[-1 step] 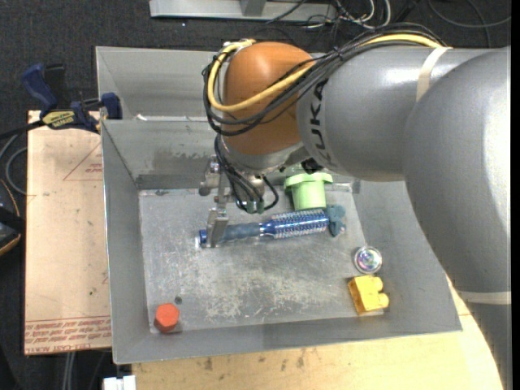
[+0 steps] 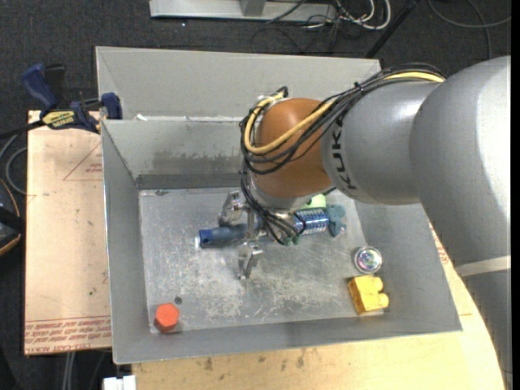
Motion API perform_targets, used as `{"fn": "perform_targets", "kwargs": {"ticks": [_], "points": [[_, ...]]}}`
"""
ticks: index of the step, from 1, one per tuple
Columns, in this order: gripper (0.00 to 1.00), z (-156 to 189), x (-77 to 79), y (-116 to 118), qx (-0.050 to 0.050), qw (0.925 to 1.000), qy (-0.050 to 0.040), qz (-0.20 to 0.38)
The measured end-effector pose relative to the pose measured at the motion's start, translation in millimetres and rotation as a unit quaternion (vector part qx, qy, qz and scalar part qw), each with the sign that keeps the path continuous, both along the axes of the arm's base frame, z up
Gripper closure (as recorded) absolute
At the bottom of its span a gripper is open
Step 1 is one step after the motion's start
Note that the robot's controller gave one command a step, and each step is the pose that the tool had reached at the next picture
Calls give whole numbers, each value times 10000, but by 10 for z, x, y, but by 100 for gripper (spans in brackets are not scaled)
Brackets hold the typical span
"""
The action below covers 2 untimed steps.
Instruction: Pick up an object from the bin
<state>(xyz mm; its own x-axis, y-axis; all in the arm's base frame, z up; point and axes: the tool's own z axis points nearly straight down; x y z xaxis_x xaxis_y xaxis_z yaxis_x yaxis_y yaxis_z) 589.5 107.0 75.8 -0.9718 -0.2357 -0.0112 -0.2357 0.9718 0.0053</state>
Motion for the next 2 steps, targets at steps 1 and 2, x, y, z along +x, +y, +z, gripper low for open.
{"fn": "perform_targets", "kwargs": {"ticks": [1, 2], "points": [[0, 0, 435, 129, -25, 9998, 15, 215], [100, 28, 450, 131, -8, 9998, -36, 204]]}}
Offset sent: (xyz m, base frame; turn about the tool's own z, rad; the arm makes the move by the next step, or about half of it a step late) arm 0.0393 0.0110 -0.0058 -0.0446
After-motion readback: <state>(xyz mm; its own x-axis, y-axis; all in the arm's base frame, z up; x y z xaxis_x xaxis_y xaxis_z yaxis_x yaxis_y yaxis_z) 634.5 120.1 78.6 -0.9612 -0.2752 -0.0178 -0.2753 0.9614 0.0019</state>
